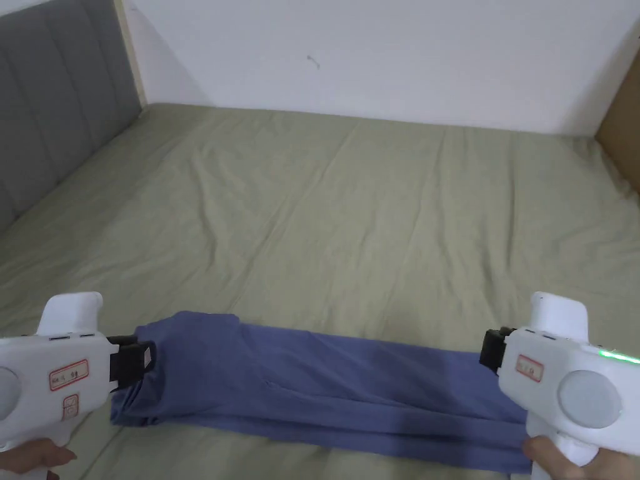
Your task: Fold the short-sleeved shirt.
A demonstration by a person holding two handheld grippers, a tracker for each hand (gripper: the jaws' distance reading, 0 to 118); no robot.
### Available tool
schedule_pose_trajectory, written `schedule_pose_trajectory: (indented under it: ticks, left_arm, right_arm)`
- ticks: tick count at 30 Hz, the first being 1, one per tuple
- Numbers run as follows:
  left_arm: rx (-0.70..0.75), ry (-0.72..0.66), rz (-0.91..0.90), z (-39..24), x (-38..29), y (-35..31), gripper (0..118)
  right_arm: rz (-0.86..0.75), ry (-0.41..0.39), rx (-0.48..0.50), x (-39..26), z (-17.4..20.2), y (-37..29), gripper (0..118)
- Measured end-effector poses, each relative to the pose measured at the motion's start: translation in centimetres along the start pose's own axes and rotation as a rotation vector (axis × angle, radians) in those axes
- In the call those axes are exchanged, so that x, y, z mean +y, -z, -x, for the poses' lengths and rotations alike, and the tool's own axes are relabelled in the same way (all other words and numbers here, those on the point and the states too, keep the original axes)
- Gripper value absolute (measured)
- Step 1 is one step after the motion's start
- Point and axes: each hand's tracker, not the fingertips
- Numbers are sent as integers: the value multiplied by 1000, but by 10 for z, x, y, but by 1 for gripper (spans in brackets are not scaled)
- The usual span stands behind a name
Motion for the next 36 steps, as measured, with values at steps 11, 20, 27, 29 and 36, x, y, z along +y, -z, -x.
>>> schedule_pose_trajectory:
  ticks: [11, 20, 27, 29, 36]
  left_arm:
    - [-10, -107, -5, 48, -7, 3, 0]
    - [-302, -322, 18, 103, -4, 45, 100]
    - [-465, -552, 125, 140, -22, 119, 115]
    - [-487, -641, 153, 147, -27, 138, 115]
    - [-513, -718, 288, 150, -46, 164, 12]
  right_arm:
    - [-432, -142, -111, 13, 64, -29, 0]
    - [-599, -106, -143, 17, 88, -45, 0]
    - [-533, -165, -185, 12, 101, -30, 0]
    - [-505, -191, -188, 10, 105, -24, 0]
    - [-447, -224, -192, 11, 109, -20, 0]
